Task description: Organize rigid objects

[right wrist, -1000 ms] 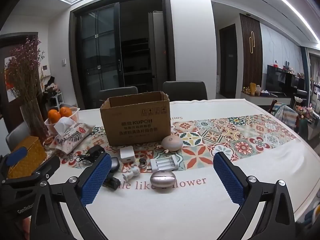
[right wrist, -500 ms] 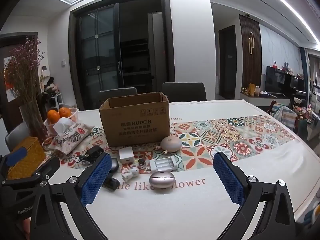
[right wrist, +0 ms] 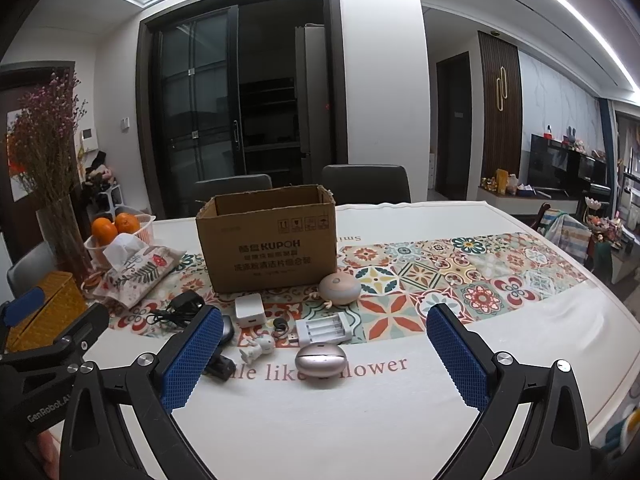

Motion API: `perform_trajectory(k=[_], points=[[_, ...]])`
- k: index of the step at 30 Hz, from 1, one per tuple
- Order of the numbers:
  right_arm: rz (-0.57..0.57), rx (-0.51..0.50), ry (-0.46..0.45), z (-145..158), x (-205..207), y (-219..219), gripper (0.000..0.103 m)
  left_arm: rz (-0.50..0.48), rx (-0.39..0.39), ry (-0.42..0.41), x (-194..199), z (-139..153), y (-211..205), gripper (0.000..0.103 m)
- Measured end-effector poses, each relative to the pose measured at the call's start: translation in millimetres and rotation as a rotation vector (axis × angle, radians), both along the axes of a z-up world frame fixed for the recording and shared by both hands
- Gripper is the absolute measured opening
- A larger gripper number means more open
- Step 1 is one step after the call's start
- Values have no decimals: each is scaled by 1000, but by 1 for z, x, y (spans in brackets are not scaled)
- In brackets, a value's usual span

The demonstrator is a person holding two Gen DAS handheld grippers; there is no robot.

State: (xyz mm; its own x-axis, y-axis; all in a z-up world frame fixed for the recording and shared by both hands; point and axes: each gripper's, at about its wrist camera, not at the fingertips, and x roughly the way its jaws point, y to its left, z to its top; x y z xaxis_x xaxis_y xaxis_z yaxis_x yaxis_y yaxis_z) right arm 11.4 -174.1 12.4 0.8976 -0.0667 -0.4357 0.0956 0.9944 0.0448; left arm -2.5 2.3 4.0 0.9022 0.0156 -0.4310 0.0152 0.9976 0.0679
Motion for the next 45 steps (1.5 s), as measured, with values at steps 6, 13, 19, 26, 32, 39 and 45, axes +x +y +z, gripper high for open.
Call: perform_trajectory(k=[6,13,19,26,32,39,45], points=[[0,0,2,0,0,0,103,-5,-4,7,0,-1,0,103],[-1,-2,2,0,0,1,103,-8,-4,9,0,-1,-1,103],[1,0,1,-1,0,0,103,-12,-6,14,-1,-2,-1,103],[2,2,5,-1,0,0,103,-13,-5,15,-1,-3,-1,103],[4,1,6,-2,0,0,103,-13,-4,17,0,-3,0,103],[2,2,5,-2,0,0,103,-15,-4,16,-1,-4,0,103],[4,4,6,-2,0,1,103,-15,-1,18,0,-5,-2,103]])
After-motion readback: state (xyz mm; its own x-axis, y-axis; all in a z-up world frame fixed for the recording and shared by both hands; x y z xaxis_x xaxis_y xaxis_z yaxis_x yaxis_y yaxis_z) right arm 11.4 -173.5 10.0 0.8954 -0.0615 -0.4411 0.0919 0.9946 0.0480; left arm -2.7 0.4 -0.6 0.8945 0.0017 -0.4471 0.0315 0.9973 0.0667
